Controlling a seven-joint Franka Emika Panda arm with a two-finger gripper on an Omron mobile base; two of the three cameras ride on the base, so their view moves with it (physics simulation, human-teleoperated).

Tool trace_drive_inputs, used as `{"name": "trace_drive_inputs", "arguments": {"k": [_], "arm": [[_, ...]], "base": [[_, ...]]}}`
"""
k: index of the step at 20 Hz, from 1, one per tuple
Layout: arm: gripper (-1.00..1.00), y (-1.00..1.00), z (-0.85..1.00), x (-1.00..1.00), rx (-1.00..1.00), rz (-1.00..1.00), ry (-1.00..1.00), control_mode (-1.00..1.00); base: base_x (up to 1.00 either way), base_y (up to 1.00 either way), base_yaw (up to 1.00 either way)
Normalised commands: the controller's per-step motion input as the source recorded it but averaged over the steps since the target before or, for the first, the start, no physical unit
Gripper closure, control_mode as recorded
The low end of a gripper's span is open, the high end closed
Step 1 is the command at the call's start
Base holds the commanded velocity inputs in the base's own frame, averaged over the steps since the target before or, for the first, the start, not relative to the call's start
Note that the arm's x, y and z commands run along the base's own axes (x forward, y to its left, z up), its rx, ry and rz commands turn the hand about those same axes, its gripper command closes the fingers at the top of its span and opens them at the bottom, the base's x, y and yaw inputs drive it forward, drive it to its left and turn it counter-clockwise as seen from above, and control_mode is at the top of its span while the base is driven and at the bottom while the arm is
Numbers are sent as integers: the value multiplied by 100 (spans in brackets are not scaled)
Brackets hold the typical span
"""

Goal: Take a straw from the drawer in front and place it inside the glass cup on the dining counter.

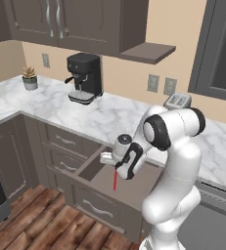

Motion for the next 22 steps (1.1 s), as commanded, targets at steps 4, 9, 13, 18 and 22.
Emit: {"name": "trace_drive_inputs", "arguments": {"k": [4,9,13,18,22], "arm": [[100,0,100,2,2,0,-11,-100],[100,0,100,0,1,1,-9,-100],[100,0,100,1,5,4,0,-100],[100,0,100,25,7,5,0,-100],[100,0,100,52,6,3,0,-100]], "base": [[0,0,0],[0,0,0],[0,0,0],[0,0,0],[0,0,0]]}}
